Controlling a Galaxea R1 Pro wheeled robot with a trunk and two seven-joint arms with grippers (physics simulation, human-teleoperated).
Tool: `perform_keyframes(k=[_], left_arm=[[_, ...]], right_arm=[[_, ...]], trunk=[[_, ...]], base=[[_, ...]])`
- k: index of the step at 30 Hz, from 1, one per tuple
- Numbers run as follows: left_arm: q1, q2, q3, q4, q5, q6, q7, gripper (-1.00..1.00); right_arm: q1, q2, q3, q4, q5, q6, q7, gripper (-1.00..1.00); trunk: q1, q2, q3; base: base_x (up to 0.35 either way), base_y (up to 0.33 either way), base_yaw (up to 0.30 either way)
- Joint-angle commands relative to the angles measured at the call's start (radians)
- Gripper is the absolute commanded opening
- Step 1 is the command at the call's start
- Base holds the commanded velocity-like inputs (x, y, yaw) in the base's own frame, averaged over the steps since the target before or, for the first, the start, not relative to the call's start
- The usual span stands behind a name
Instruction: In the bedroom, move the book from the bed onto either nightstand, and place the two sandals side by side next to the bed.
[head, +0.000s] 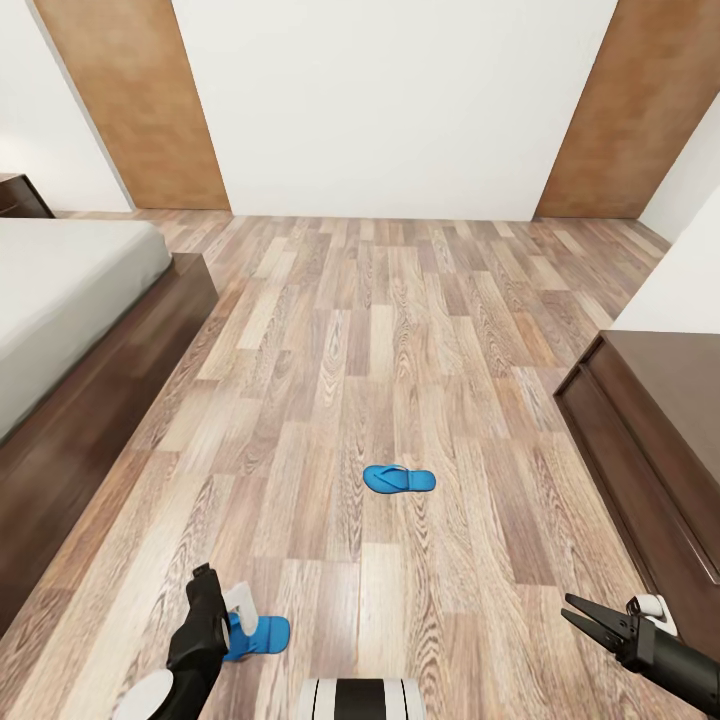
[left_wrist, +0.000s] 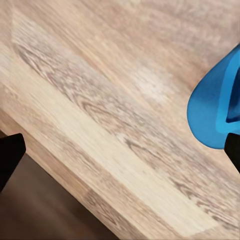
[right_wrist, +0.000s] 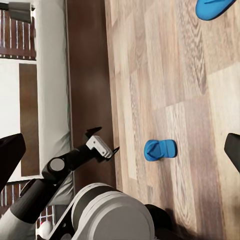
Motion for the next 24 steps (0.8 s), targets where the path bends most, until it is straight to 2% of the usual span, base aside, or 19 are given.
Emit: perform_keyframes(k=[1,24], left_arm=[[0.000,0.000,-0.001,-0.001,-0.010,0.003,-0.009,1.00],[0.000,-0.003,-0.001,-0.004,-0.012,0.005,-0.011,1.00]], right_arm=[[0.000,0.000,0.000,0.000,-0.004,0.007,0.001,1.00],[0.000,-0.001,0.000,0.000,-0.004,0.007,0.001,1.00]], trunk=[[0.000,0.000,-0.001],[0.010,-0.006,-0.090]], base=[[0.000,0.000,0.000],[0.000,0.000,0.000]])
